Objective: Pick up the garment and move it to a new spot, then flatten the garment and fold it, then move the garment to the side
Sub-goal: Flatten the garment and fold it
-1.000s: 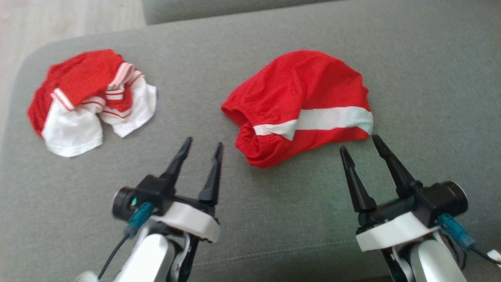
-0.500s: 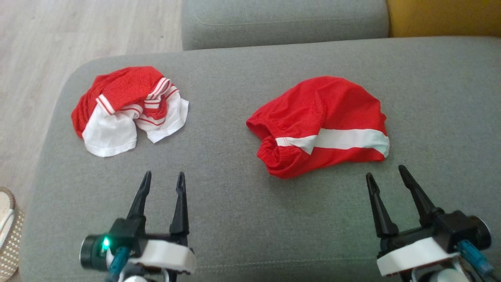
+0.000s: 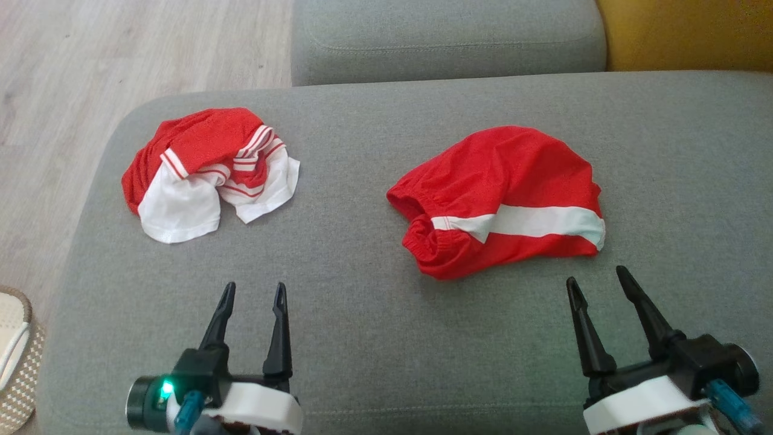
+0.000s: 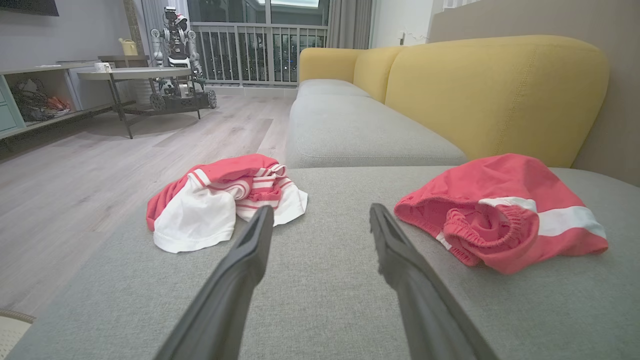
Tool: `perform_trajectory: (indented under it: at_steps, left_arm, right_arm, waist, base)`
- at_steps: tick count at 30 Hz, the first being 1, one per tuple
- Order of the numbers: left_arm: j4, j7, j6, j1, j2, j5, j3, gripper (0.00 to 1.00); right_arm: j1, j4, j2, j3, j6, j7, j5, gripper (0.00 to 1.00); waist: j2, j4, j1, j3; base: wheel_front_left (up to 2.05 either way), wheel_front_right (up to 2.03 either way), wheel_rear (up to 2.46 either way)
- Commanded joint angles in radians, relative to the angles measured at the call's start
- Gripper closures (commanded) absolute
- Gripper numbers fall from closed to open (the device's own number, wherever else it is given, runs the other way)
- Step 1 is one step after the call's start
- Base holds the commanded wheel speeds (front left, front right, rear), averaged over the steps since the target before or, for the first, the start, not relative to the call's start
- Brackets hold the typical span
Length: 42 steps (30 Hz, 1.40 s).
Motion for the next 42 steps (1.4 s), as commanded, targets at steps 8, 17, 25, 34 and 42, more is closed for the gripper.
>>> perform_trajectory:
  at_steps: [8,17,25,34,42]
  left_arm:
    - [-0.016,-0.006,-0.004,-0.048,-0.008,0.02,0.036,0.0]
    - [0.005,-0.006,-0.029,-0.075,-0.009,-0.005,0.015,0.0]
    - [0.14,-0.006,-0.152,-0.253,-0.009,-0.147,-0.125,0.0]
    - [0.352,0.073,-0.222,-0.513,-0.009,-0.471,-0.305,0.0]
    - [0.467,0.177,-0.19,-0.616,-0.009,-0.667,-0.35,0.0]
  right_arm:
    - [-0.028,-0.027,-0.007,0.014,0.0,-0.009,-0.004,0.0]
    - [-0.035,-0.026,-0.007,0.02,0.0,-0.009,-0.006,0.0]
    - [-0.063,-0.034,-0.007,0.049,0.0,-0.009,-0.025,0.0]
    - [-0.114,-0.046,-0.007,0.058,0.0,-0.009,-0.043,0.0]
    - [-0.141,-0.042,-0.007,0.067,0.0,-0.009,-0.042,0.0]
  waist:
    - [-0.0001,0.006,0.0001,-0.003]
    - [-0.0001,-0.004,0.0001,0.0]
    - [-0.0001,-0.059,0.0001,0.038]
    - [-0.0001,-0.147,0.0001,0.144]
    - [-0.0001,-0.182,0.0001,0.175]
  base:
    - [0.0,0.0,0.0]
    - [0.0,0.0,0.0]
    - [0.0,0.0,0.0]
    - [0.0,0.0,0.0]
    - [0.0,0.0,0.0]
